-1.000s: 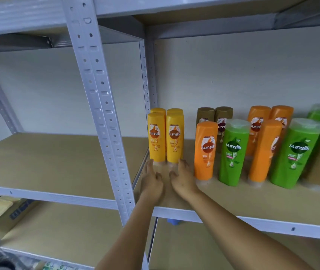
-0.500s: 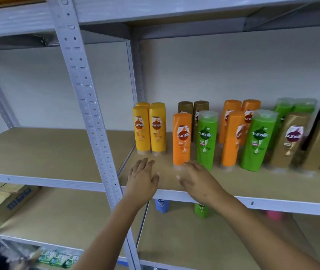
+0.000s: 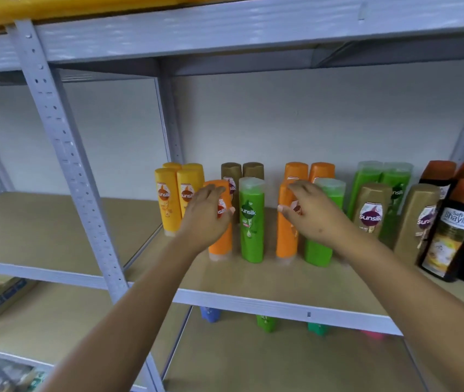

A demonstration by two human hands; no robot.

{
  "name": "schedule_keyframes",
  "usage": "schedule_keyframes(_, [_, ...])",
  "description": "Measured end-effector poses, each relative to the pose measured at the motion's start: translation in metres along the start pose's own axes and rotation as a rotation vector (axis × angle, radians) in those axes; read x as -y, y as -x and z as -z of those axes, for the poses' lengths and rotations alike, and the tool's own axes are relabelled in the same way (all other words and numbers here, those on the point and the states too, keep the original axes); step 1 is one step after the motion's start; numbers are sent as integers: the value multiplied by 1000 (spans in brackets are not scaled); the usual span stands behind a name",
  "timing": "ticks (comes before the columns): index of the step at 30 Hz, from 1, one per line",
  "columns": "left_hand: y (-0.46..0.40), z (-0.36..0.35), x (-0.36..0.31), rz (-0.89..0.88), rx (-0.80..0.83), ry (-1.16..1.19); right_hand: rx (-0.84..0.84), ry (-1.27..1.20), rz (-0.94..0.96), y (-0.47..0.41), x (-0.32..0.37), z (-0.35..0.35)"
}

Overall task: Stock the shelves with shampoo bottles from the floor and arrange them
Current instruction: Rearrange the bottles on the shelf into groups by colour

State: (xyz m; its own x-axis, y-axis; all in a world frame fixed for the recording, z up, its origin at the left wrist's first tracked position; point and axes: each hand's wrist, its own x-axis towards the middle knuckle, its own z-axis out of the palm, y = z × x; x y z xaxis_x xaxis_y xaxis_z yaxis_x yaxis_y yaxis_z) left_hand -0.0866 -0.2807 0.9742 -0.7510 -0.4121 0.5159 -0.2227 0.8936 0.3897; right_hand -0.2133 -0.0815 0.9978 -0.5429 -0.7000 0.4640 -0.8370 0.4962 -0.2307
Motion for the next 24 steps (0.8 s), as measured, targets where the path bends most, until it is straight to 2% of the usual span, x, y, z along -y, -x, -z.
schedule_keyframes(4, [-24,2,1,-3,15,-47,50,54,34,-26,-15,12])
schedule_keyframes(10, [-46,3,22,24,139,-130,226,68,1,-49,-20,11])
schedule_keyframes(14, [-51,0,32,18,181,-67,287,103,-51,-57,-16,8])
schedule_keyframes(24, [-58,4,47,-65,158,157,287,226,-138,-63,-14,7])
